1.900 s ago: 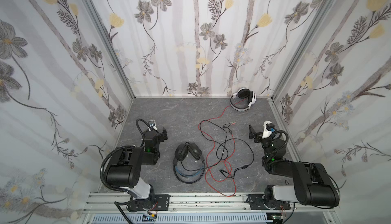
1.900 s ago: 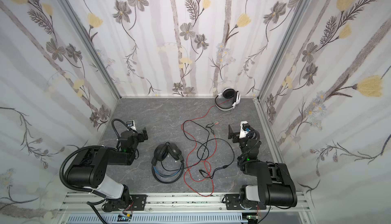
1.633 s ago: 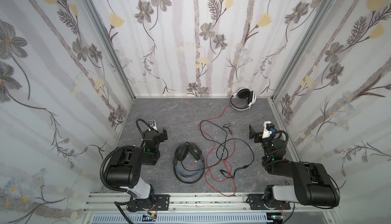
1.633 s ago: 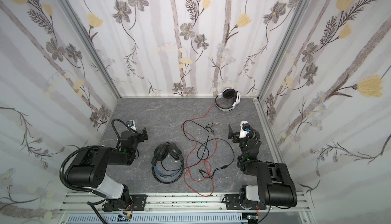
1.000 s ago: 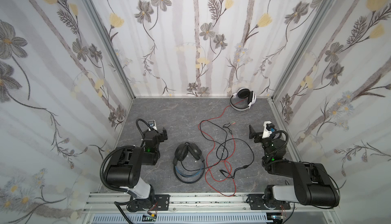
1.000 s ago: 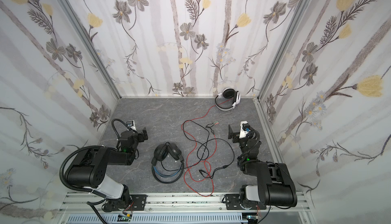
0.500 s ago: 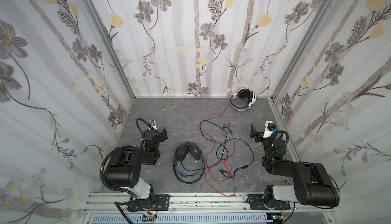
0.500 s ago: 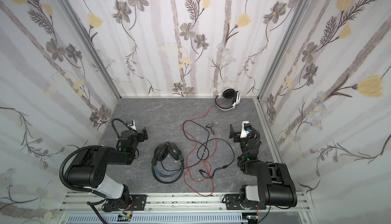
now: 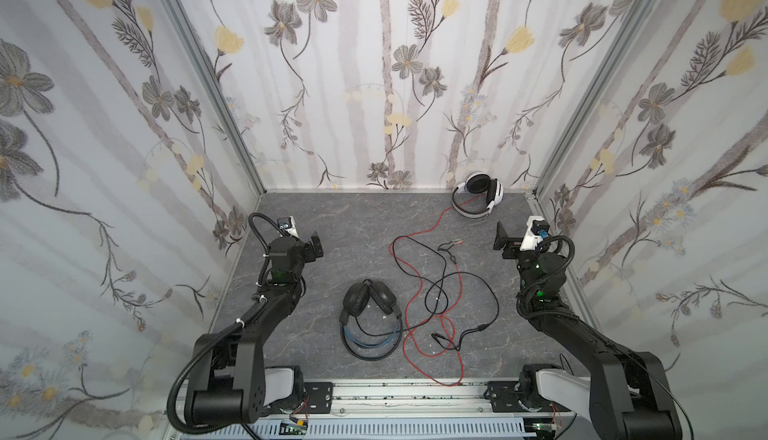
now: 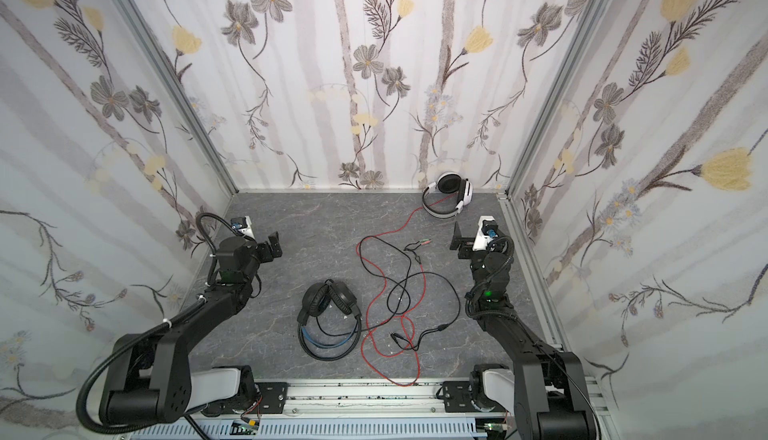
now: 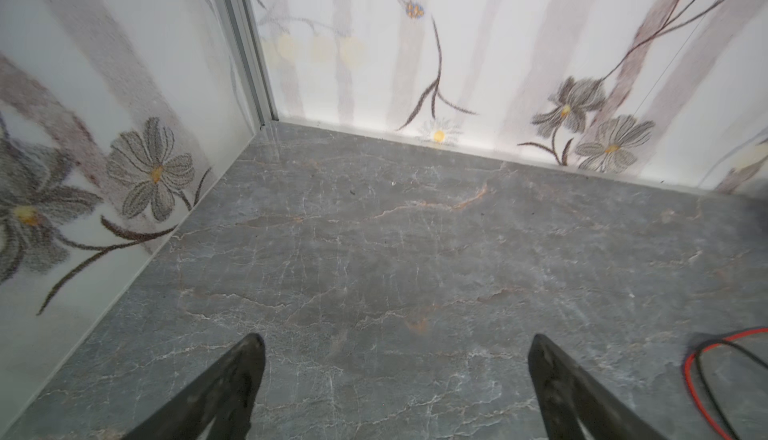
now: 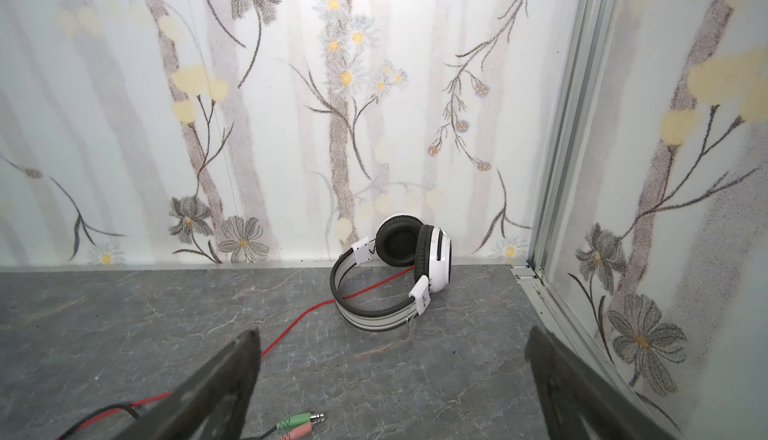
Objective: Wrap the headphones
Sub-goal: 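Reach the left gripper to the black headset's headband while the right arm nears the cables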
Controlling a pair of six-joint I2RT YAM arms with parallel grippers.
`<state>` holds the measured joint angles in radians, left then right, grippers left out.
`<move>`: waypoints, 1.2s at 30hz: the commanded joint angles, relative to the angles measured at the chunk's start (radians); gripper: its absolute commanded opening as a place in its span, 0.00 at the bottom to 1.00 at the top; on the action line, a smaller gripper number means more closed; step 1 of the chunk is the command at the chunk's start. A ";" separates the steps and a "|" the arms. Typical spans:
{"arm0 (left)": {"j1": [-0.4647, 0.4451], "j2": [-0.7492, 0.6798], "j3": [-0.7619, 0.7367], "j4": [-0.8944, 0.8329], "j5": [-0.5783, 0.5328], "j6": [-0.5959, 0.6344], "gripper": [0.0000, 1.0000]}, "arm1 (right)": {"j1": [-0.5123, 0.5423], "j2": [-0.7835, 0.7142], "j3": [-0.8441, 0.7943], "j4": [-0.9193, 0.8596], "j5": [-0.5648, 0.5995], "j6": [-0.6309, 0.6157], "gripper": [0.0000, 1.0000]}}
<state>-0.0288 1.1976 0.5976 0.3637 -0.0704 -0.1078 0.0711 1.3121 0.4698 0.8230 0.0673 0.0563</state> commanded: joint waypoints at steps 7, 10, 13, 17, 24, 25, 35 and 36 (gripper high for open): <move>-0.209 -0.261 0.191 -0.837 0.136 -0.388 1.00 | 0.085 0.114 0.389 -0.777 0.093 0.255 1.00; -0.354 -0.285 0.181 -0.887 0.151 -0.402 1.00 | 0.118 0.095 0.388 -0.825 0.062 0.294 1.00; -0.482 -0.291 0.166 -0.934 0.176 -0.438 1.00 | 0.164 0.092 0.426 -0.903 0.049 0.294 1.00; -0.700 -0.261 0.158 -0.989 0.090 -0.505 1.00 | 0.241 0.076 0.443 -0.971 0.040 0.274 1.00; -0.992 -0.090 0.184 -0.991 0.002 -0.667 1.00 | 0.382 0.021 0.447 -1.043 0.054 0.203 1.00; -1.018 -0.063 0.189 -0.991 0.003 -0.685 1.00 | 0.391 0.009 0.448 -1.053 0.054 0.198 1.00; -1.182 0.198 0.233 -0.940 -0.116 -0.860 0.99 | 0.439 -0.197 0.356 -1.131 -0.004 0.210 1.00; -1.189 0.227 0.244 -0.939 -0.130 -0.868 0.98 | 0.439 -0.216 0.347 -1.136 -0.011 0.212 1.00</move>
<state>-1.2041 1.3872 0.8215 -0.6014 -0.1272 -0.8974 0.5076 1.1236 0.8310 -0.2890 0.0841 0.2672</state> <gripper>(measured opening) 0.989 0.996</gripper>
